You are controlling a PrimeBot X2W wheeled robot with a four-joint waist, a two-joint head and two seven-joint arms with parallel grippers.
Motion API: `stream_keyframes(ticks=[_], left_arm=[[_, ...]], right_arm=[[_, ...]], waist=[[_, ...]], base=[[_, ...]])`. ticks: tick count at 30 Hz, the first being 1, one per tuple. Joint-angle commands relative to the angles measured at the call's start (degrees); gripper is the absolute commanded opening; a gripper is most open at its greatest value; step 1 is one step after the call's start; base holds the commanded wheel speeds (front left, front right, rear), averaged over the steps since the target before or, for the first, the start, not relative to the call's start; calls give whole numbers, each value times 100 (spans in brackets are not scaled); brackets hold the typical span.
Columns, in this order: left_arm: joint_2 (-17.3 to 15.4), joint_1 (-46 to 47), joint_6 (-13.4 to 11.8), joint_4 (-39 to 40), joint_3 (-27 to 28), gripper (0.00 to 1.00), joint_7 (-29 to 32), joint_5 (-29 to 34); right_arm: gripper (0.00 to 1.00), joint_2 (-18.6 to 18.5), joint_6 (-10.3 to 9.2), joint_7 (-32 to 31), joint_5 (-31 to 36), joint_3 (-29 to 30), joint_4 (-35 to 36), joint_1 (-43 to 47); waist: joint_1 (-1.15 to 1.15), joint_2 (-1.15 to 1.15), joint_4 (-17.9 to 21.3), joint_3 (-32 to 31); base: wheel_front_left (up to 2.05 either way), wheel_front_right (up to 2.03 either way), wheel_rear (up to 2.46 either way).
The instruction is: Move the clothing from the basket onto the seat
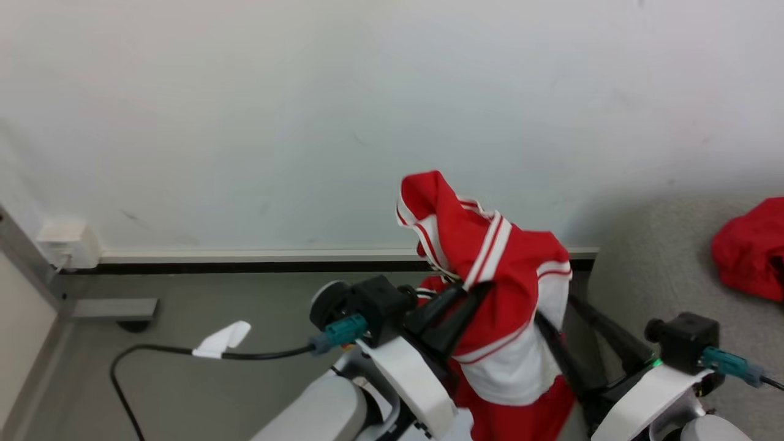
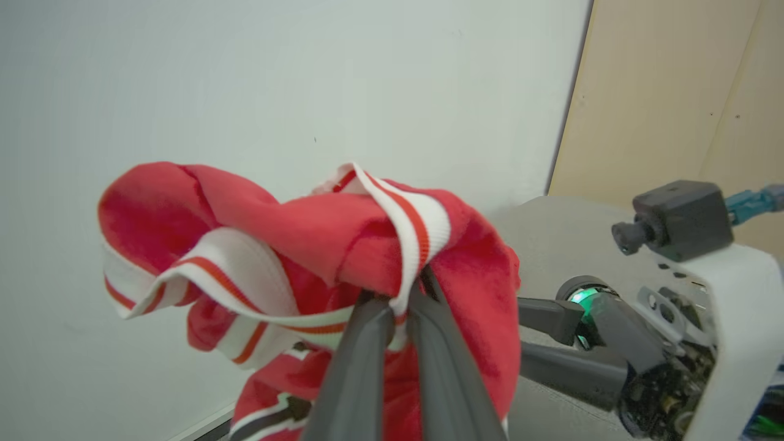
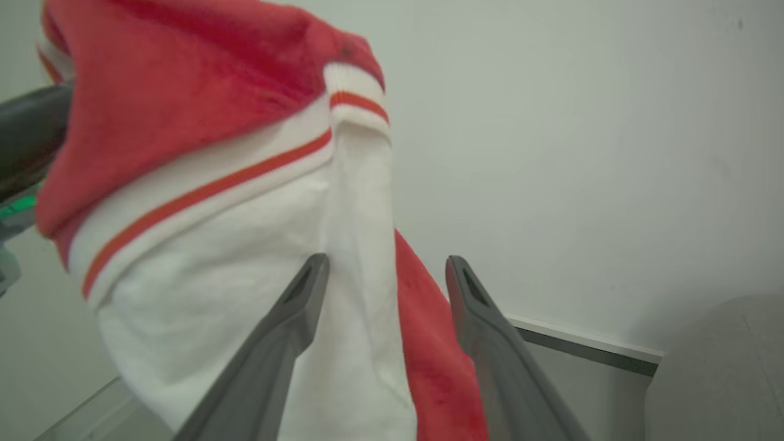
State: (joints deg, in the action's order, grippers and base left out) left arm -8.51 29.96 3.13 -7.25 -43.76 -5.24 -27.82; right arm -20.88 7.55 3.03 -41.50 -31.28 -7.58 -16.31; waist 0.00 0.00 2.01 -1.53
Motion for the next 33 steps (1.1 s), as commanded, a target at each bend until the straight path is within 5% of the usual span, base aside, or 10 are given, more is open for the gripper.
stream_keyframes(ticks=[1, 8, 16, 17, 18, 19, 29, 33], left_arm=[[17, -79, 42, -3, -35, 0, -47, 59], [161, -173, 190, -91, -426, 0, -14, -14], [169, -196, 278, -80, -663, 0, 71, -124], [155, -193, 272, -84, -654, 0, 73, -143], [138, -193, 257, -96, -640, 0, 76, -160], [122, -191, 242, -108, -625, 0, 80, -169], [-18, -192, 94, -242, -404, 0, -3, -277], [-51, -218, 33, -299, -362, 33, -49, -312]], right_arm=[[100, -110, -13, -82, -147, -136, -38, -80], [100, -624, -13, -501, -1141, -1549, 50, -461], [100, -727, -13, 148, -1515, -2642, -141, -975], [96, -711, -13, 259, -1555, -2767, -167, -1029], [32, -709, -13, 375, -1578, -2899, -182, -1097], [0, -710, -13, 512, -1613, -3021, -203, -1171], [0, -793, -13, 1187, -1818, -3385, -500, -1500], [0, -816, -13, 1230, -1710, -3079, -455, -1395]], waist=[[0, 0, -131, -38], [0, 0, -550, -126], [0, 0, -910, -178], [0, 0, -936, -175], [0, 0, -955, -171], [0, 0, -969, -164], [0, 0, -864, -92], [0, 0, -748, -58]], base=[[0, 0, 0], [0, 0, 0], [0, 0, 0], [0, 0, 0], [0, 0, 0], [0, 0, 0], [0, 0, 0], [0, 0, 0]])
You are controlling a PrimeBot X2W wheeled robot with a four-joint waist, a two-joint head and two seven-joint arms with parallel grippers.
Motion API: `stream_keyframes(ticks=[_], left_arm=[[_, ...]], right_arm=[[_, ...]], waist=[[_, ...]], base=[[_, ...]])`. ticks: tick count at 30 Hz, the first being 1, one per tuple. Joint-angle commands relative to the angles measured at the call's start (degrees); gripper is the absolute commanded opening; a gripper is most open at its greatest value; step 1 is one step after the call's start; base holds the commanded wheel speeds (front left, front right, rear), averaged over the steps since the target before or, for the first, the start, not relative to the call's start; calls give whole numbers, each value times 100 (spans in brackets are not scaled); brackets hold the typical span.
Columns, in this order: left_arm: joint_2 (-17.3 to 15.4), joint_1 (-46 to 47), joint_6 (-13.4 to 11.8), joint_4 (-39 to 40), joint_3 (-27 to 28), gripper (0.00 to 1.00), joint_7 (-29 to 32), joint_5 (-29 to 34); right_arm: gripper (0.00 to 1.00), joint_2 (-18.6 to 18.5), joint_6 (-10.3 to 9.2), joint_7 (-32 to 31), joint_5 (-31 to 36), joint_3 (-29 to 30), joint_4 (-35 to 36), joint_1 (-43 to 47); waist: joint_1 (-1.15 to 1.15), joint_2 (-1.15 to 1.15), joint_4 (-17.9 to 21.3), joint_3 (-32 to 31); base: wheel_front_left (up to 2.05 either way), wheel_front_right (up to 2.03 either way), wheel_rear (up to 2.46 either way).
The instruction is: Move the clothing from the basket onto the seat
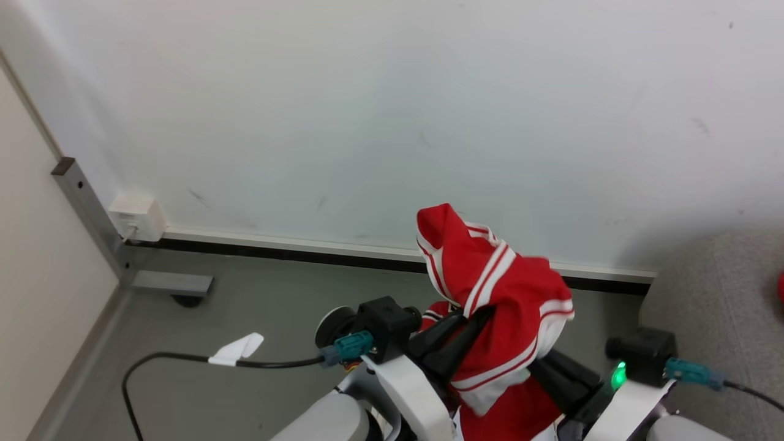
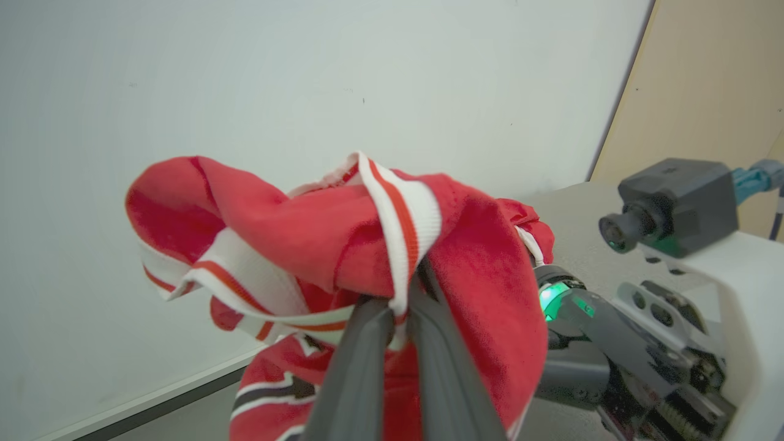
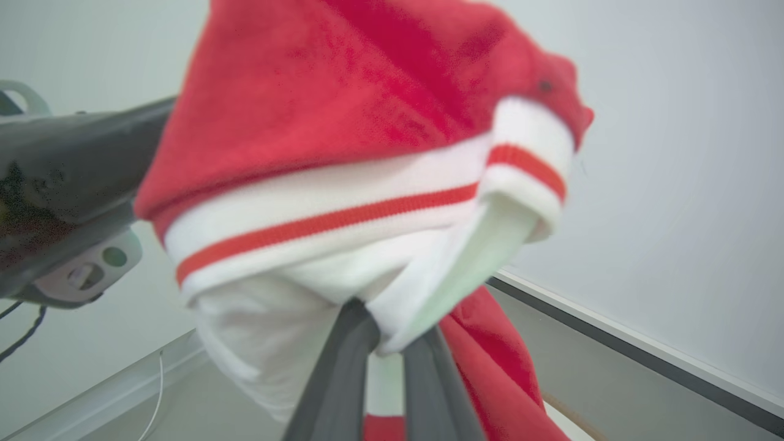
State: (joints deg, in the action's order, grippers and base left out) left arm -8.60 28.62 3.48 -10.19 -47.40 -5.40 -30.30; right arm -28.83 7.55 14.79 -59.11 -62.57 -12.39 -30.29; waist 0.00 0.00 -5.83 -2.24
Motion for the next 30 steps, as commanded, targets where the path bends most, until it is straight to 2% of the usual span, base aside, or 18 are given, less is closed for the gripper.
stream_keyframes(ticks=[1, 2, 8, 16, 22, 30], left_arm=[[-48, -86, -30, -20, 8, 46, -34, -70], [-48, -83, -48, -33, 22, 100, -40, -70], [-89, -87, -137, -15, 87, 100, -113, -78], [-186, -133, -272, 191, 179, 100, -234, -43], [-230, -174, -270, 220, 122, 100, -337, 21], [-290, -201, -297, 144, 28, 100, -389, 128]], right_arm=[[0, -6, -13, 49, 101, 175, 59, 70], [0, 10, -13, 43, 156, 302, 90, 138], [0, 24, -13, 45, 497, 1020, 319, 384], [0, -151, -13, 43, 912, 1963, 453, 649], [0, -320, -13, 42, 1095, 2512, 587, 893], [0, -314, -13, 43, 1265, 3214, 803, 1371]], waist=[[0, 0, 74, 22], [0, 0, 115, 31], [0, 0, 503, 14], [0, 0, 1283, 98], [0, 0, 1945, 168], [0, 0, 2742, 239]], base=[[0, 0, 0], [0, 0, 0], [0, 0, 0], [0, 0, 0], [0, 0, 0], [0, 0, 0]])
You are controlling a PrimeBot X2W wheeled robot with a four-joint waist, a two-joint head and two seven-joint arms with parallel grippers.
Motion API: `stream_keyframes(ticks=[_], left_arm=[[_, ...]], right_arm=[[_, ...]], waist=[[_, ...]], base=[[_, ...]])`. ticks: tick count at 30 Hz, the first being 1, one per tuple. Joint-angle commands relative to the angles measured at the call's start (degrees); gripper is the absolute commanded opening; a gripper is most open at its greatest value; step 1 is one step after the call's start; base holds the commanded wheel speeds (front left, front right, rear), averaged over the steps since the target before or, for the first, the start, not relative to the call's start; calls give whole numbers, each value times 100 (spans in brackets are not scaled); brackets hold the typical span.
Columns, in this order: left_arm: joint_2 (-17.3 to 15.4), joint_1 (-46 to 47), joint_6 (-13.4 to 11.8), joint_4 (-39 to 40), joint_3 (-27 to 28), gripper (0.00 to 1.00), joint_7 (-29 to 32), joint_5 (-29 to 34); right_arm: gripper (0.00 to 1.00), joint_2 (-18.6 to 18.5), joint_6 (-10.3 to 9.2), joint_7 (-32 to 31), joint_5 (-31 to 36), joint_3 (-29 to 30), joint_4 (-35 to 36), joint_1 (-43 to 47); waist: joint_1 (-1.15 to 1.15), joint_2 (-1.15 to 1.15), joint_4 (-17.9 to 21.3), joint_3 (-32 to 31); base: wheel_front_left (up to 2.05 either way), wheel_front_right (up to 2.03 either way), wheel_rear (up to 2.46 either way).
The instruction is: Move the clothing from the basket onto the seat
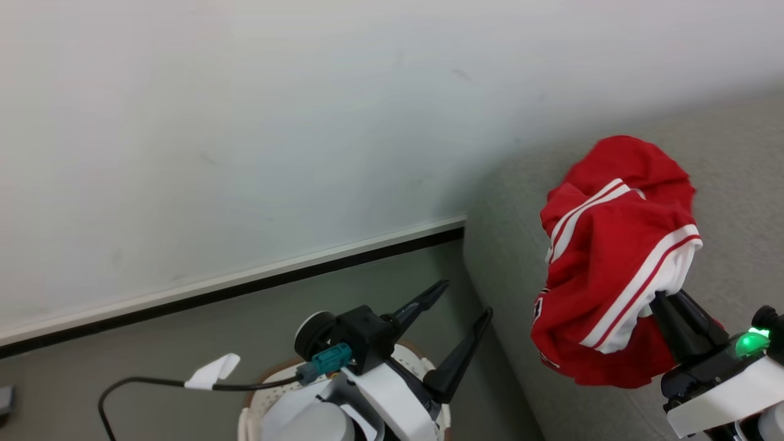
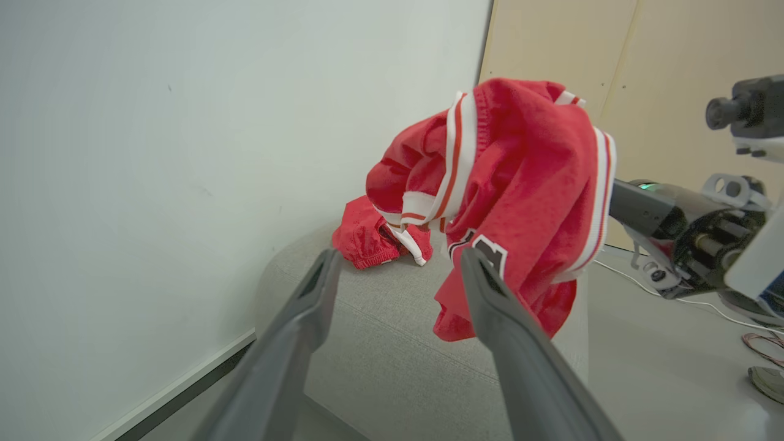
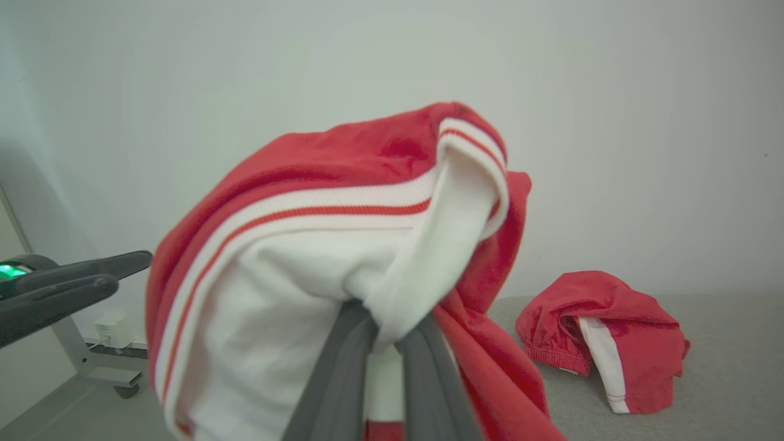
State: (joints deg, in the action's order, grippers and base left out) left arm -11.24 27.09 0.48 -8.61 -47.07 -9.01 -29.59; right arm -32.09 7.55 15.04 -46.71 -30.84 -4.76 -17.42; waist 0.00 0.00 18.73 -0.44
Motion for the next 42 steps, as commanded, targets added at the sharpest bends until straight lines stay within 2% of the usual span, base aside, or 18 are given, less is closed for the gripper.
stream_keyframes(ticks=[1, 9, 16, 22, 35, 42], left_arm=[[-30, -47, 0, -22, -20, 100, -38, 66], [-33, 23, 34, -75, -140, 100, -79, 161], [-26, 192, 55, -18, -186, 100, -25, 201], [-130, 503, 110, 207, -157, 100, 164, 254], [-567, 1283, 128, 866, -24, 100, 668, 541], [-910, 1536, 128, 1062, 124, 100, 875, 640]], right_arm=[[0, 22, -13, 18, 43, 102, 73, 140], [0, 113, -13, 19, 140, 536, 316, 496], [0, 157, -13, 19, 202, 774, 386, 398], [0, 103, -13, 20, 117, 1234, 168, -153], [0, -175, -13, 19, 156, 3342, -971, -1300], [0, -433, -13, -253, -31, 3345, -2029, -2175]], waist=[[0, 0, 365, 73], [0, 0, 801, 281], [0, 0, 833, 582], [0, 0, 622, 1275], [0, 0, -69, 3189], [0, 0, -284, 3878]], base=[[0, 0, 0], [0, 0, 0], [0, 0, 0], [0, 0, 0], [0, 0, 0], [0, 0, 0]])
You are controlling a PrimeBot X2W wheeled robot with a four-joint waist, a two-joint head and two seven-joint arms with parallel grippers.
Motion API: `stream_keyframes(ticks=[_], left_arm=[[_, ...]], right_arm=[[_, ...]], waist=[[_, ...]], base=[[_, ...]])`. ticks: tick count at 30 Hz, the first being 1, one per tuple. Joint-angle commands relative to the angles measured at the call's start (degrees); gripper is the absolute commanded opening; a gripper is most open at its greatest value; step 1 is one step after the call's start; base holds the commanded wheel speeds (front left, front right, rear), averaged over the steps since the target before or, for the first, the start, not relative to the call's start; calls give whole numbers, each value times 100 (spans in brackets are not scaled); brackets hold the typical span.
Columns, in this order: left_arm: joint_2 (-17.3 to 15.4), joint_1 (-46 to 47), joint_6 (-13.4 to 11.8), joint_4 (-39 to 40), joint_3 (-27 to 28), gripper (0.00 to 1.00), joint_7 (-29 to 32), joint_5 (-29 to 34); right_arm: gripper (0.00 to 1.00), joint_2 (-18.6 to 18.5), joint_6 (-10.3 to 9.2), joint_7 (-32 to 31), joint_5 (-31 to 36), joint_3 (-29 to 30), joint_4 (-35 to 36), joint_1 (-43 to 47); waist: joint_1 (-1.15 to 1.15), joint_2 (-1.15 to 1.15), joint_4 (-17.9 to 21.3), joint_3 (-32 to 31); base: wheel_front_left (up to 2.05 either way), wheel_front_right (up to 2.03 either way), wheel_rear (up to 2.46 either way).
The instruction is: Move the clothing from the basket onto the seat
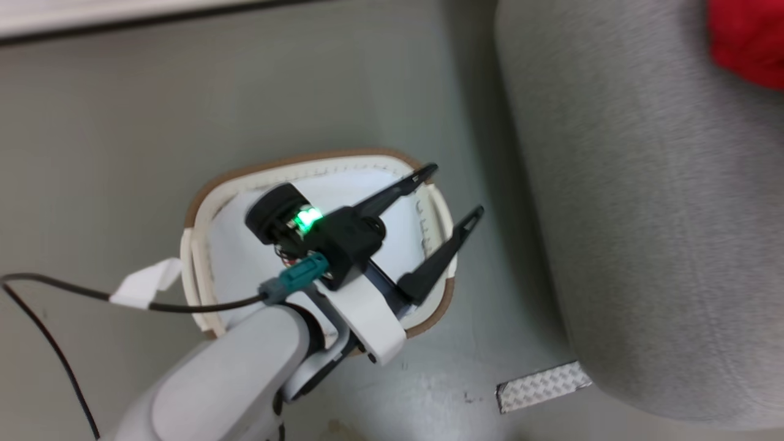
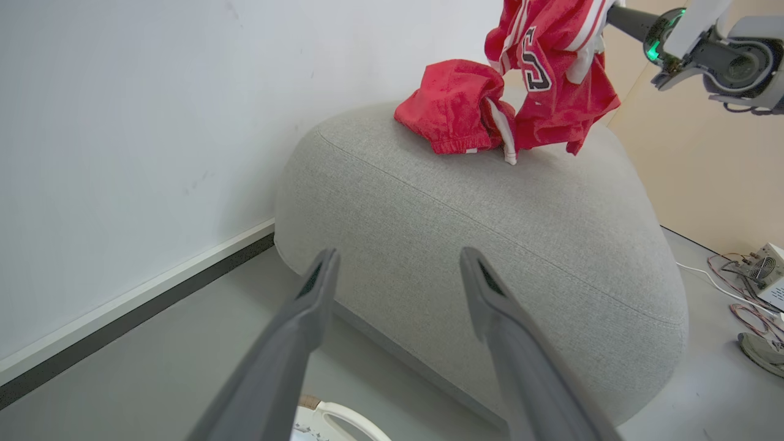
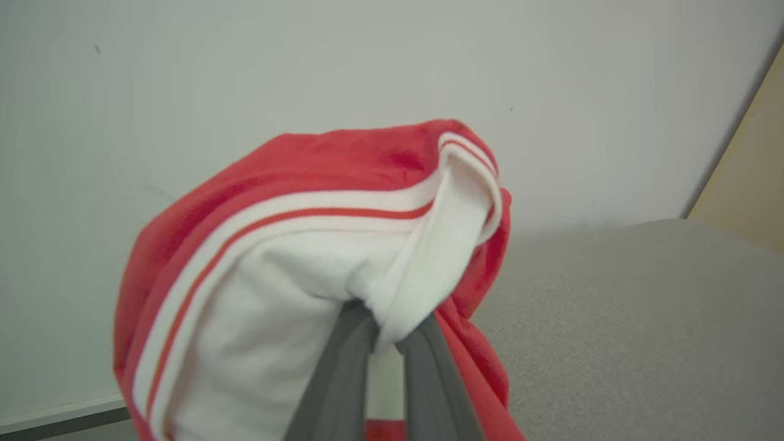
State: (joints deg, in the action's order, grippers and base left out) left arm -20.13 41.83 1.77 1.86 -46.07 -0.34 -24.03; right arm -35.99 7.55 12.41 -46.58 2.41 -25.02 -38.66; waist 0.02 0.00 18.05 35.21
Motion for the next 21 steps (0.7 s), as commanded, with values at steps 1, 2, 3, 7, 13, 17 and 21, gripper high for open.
stream_keyframes(ticks=[1, 2, 3, 7, 13, 17, 21], left_arm=[[-44, 83, -13, 36, 52, 100, -3, 82], [-58, 102, -25, 56, 65, 100, -19, 72], [-65, 107, -38, 61, 87, 100, -41, 58], [-32, 77, -58, 7, 111, 100, -159, 0], [-42, -73, -95, -150, 144, 100, -345, -68], [-45, -180, -122, -288, 183, 100, -501, -120], [16, -383, -178, -466, 203, 100, -679, -243]], right_arm=[[0, -48, -13, -93, -56, -23, -203, -164], [0, -72, -13, -266, -23, -115, -449, -251], [0, -77, -13, -424, 26, -219, -650, -332], [22, -53, -13, -1002, 117, -534, -1423, -575], [100, -77, -13, -1367, -28, -906, -1844, -587], [100, -178, -13, -1366, -27, -1167, -1911, -481], [100, -368, -13, -1626, 46, -1471, -1814, -294]], waist=[[-2, 0, -247, 365], [-2, 0, -295, 412], [-2, 0, -337, 437], [-2, 0, -469, 417], [-2, 0, -526, 152], [-2, 0, -515, -202], [-2, 0, -504, -750]], base=[[0, 0, 0], [0, 0, 0], [0, 0, 0], [0, 0, 0], [0, 0, 0], [0, 0, 0], [0, 0, 0]])
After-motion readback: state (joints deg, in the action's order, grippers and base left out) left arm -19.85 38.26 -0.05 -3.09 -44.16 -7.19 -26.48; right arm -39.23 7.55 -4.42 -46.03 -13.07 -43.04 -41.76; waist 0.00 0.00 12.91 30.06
